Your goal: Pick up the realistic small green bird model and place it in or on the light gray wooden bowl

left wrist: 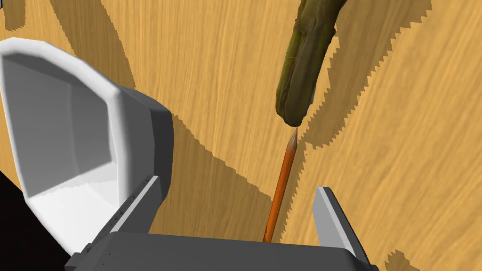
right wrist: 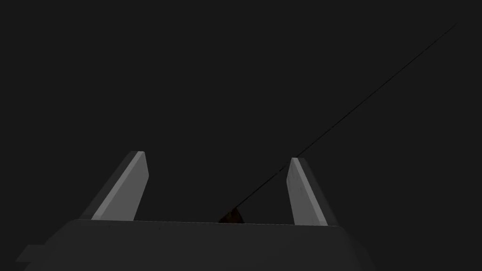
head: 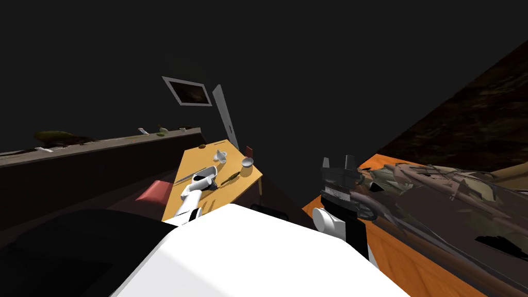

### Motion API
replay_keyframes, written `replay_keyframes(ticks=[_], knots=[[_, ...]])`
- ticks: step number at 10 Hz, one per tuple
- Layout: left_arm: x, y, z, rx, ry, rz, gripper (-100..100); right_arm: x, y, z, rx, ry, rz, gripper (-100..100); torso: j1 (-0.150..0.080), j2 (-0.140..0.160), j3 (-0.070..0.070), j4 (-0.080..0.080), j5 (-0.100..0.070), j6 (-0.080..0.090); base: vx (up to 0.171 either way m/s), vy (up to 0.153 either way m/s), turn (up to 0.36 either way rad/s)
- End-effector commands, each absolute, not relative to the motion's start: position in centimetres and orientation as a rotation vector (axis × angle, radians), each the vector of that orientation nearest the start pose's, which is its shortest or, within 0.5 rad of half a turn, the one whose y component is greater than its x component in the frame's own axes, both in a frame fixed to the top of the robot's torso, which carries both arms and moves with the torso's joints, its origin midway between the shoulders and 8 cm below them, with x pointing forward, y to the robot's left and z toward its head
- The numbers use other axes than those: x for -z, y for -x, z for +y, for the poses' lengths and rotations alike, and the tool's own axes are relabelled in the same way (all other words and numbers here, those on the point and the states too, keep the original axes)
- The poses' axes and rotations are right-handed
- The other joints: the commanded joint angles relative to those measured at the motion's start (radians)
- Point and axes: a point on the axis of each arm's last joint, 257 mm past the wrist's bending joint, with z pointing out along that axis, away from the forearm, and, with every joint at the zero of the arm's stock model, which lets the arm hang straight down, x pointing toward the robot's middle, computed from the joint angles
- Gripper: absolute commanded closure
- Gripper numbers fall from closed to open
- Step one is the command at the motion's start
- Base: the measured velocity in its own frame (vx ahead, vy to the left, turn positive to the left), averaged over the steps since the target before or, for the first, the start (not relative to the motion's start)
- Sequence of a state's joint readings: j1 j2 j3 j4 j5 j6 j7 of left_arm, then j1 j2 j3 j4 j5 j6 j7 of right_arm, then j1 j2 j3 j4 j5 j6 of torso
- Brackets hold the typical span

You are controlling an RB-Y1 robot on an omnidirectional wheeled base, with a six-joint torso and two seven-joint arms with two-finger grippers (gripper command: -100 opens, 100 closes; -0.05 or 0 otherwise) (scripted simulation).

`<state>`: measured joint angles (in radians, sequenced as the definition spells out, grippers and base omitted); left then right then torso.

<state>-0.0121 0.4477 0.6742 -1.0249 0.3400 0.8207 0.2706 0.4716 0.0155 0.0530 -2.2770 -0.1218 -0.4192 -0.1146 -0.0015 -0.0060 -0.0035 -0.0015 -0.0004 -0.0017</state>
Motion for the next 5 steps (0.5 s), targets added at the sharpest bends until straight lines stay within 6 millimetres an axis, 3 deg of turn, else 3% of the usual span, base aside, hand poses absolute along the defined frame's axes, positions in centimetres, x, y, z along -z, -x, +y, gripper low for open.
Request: replay_keyframes(ticks=[1,5], knots=[[48.1,-26.8,62.6,0.325,2.651,0.629,-100,-1.6,-36.1,-27.4,-1.537,-0.842,0.53,0,0.0,0.0,0.0,0.0,0.0,0.0,0.058,-0.012,-0.147],[49.8,-25.5,60.7,0.293,2.806,0.561,-100,-1.6,-36.1,-27.4,-1.537,-0.842,0.53,0,0.0,-0.001,-0.001,0.0,0.0,0.001,0.091,-0.008,-0.229]])
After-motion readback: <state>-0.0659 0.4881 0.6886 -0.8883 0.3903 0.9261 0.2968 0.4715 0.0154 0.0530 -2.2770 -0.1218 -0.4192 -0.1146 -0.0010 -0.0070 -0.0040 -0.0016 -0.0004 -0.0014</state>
